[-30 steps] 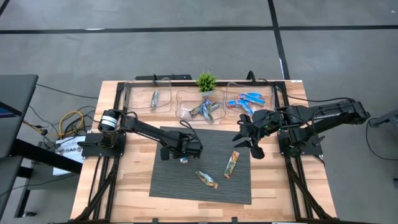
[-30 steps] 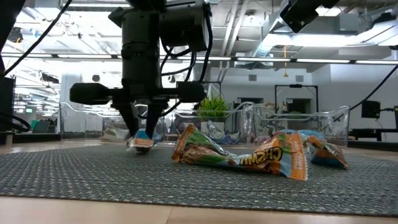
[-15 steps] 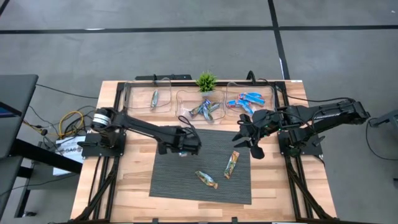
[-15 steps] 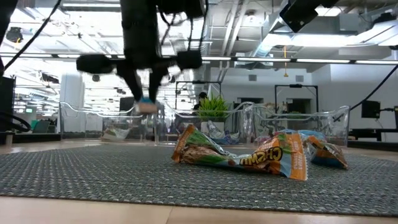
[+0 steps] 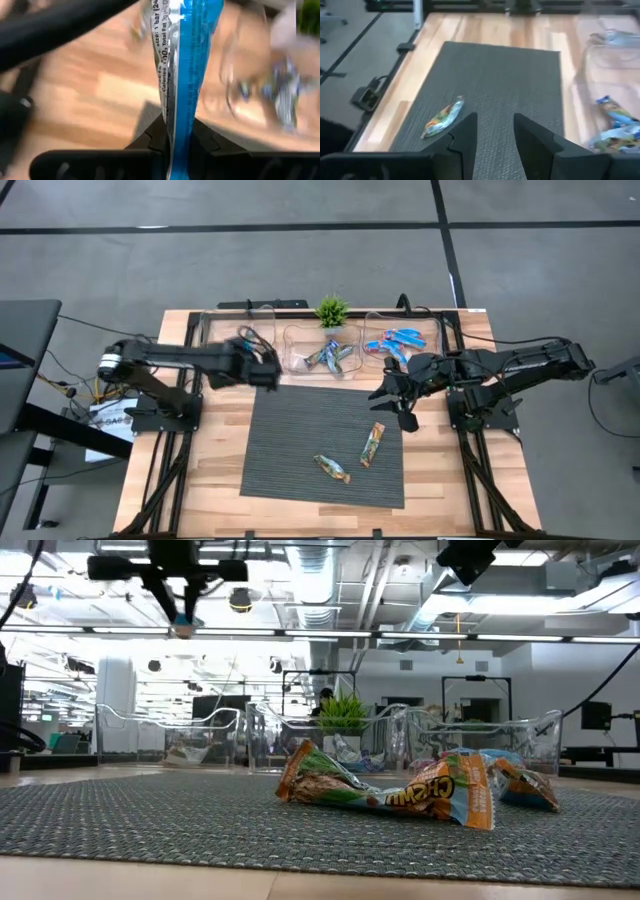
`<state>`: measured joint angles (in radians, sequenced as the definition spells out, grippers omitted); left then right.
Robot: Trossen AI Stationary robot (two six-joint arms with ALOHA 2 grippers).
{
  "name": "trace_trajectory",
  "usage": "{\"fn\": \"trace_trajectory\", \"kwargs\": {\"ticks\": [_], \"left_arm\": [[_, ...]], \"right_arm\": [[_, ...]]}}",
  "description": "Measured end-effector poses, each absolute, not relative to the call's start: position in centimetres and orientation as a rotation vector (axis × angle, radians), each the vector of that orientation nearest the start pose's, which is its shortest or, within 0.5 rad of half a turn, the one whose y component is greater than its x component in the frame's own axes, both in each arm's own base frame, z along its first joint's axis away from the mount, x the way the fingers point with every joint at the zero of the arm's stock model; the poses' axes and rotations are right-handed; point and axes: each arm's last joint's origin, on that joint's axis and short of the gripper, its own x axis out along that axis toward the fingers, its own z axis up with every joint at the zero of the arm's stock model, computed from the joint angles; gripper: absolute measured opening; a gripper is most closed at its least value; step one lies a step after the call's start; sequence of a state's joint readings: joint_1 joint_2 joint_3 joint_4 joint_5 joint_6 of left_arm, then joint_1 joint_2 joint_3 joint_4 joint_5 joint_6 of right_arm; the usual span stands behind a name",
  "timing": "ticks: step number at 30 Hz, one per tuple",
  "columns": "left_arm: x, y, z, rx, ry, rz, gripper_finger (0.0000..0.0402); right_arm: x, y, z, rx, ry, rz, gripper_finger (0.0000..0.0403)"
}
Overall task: Pick and place Granola Bars by type
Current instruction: Put the yellow granola bar into the left transparent bin
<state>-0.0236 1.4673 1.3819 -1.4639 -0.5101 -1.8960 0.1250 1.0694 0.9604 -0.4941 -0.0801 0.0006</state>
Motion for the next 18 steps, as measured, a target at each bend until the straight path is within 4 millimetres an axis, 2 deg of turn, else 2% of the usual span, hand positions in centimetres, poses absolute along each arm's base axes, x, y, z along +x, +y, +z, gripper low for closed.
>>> {"fn": "trace_trajectory", "kwargs": {"ticks": [7, 13, 18], "left_arm": [[20.7, 5.8, 33.4, -1.008, 0.582, 1.638, 0.0029], [19.1, 10.0, 33.6, -0.973, 0.68, 1.646, 0.0025], [18.3, 12.9, 33.7, -0.979, 0.699, 1.626, 0.0029]], "right_arm": [[22.6, 1.3, 31.9, 0.019, 0.527, -0.006, 0.0118], [22.7, -0.3, 32.2, 0.004, 0.49, -0.271, 0.0118], [22.8, -1.2, 32.4, 0.012, 0.467, -0.322, 0.0118]]}}
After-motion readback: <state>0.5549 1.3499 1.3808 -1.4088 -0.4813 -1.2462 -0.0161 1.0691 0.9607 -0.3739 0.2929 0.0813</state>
